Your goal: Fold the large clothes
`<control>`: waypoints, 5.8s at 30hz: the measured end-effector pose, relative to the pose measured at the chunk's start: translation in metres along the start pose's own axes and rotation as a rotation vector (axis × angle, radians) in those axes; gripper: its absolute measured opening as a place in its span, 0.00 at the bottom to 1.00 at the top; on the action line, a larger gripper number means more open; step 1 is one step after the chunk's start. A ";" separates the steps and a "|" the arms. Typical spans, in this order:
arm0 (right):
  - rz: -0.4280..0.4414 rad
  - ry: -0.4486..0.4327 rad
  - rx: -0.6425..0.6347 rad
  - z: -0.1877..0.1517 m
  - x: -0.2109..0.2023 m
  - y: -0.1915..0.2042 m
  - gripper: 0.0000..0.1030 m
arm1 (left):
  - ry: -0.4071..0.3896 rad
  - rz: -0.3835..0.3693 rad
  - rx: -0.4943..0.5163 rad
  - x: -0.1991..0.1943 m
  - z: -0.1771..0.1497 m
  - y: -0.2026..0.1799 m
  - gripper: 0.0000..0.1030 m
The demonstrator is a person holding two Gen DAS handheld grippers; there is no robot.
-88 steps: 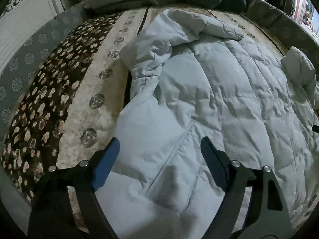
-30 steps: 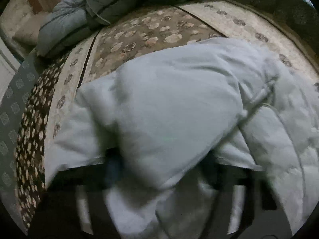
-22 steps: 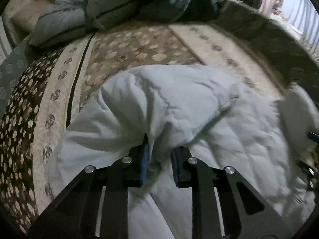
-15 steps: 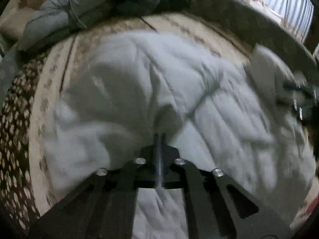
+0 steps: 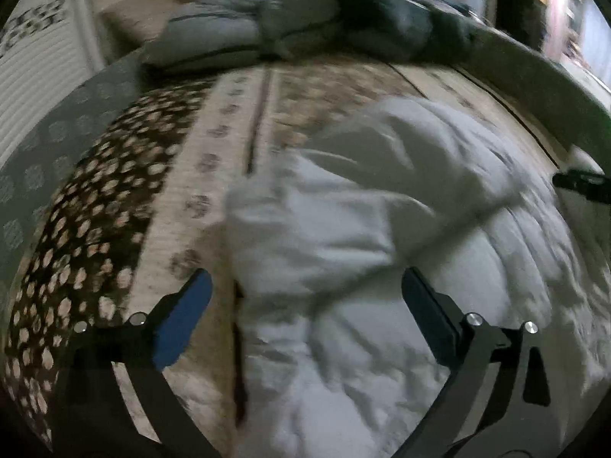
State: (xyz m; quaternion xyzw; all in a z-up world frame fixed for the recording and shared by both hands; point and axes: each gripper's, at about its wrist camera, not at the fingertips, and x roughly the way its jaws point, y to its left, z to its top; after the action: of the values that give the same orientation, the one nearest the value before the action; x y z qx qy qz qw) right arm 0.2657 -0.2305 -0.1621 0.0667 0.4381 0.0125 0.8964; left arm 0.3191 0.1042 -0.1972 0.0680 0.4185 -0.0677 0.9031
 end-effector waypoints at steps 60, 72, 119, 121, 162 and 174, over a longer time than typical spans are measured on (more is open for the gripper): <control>-0.053 0.189 0.091 -0.031 0.069 -0.042 0.00 | 0.298 -0.026 -0.089 0.137 0.026 -0.052 0.45; -0.028 0.149 0.114 -0.065 0.012 -0.045 0.05 | 0.222 -0.077 0.027 0.076 0.026 -0.132 0.37; -0.445 0.012 0.609 -0.205 -0.133 -0.272 0.86 | 0.079 0.092 0.012 -0.005 0.031 -0.104 0.97; -0.416 0.021 0.636 -0.205 -0.120 -0.279 0.86 | 0.093 0.088 0.003 -0.003 0.031 -0.101 0.97; 0.224 0.108 -0.294 0.031 -0.075 0.154 0.38 | 0.065 0.158 -0.156 -0.043 0.035 0.050 0.97; 0.024 0.065 -0.221 0.017 -0.107 0.055 0.82 | 0.090 0.036 -0.130 -0.033 0.046 0.007 0.97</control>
State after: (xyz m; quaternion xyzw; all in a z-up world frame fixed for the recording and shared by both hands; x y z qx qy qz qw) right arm 0.2152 -0.1865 -0.0611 -0.0278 0.4619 0.0738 0.8834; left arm 0.3332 0.1045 -0.1418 0.0198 0.4609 -0.0209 0.8870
